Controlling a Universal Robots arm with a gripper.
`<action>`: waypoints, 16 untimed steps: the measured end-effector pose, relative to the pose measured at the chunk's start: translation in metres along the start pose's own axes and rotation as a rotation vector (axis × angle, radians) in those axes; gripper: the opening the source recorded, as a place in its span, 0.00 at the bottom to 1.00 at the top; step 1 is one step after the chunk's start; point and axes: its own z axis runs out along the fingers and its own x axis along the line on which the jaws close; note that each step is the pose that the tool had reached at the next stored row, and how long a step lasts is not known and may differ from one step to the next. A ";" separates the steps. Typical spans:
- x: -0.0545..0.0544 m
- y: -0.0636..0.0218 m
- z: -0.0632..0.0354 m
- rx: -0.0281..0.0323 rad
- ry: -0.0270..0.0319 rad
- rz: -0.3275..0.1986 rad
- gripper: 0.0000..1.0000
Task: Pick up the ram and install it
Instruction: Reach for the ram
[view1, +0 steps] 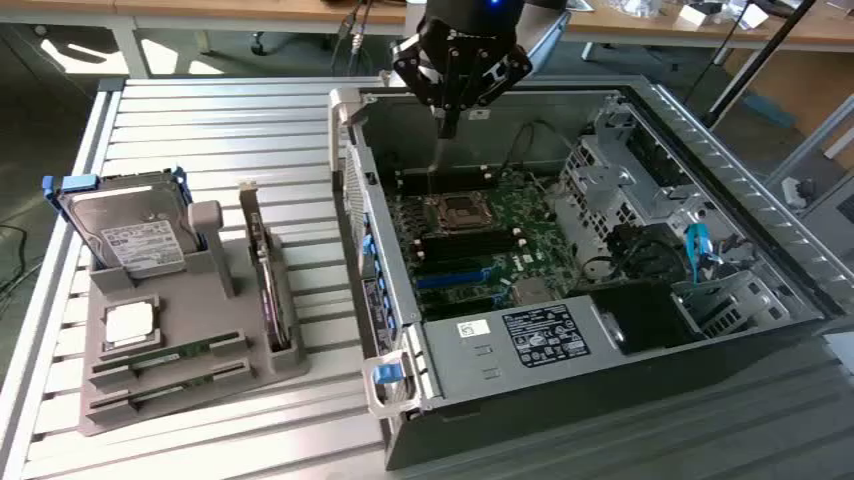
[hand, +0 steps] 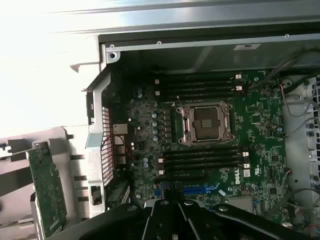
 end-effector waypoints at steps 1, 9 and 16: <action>0.001 0.0000 0.0000 0.0000 0.0000 0.000 0.11; 0.019 -0.0014 -0.0005 0.0000 0.0000 -0.001 0.11; 0.036 -0.0027 -0.0010 0.0000 0.0000 -0.001 0.11</action>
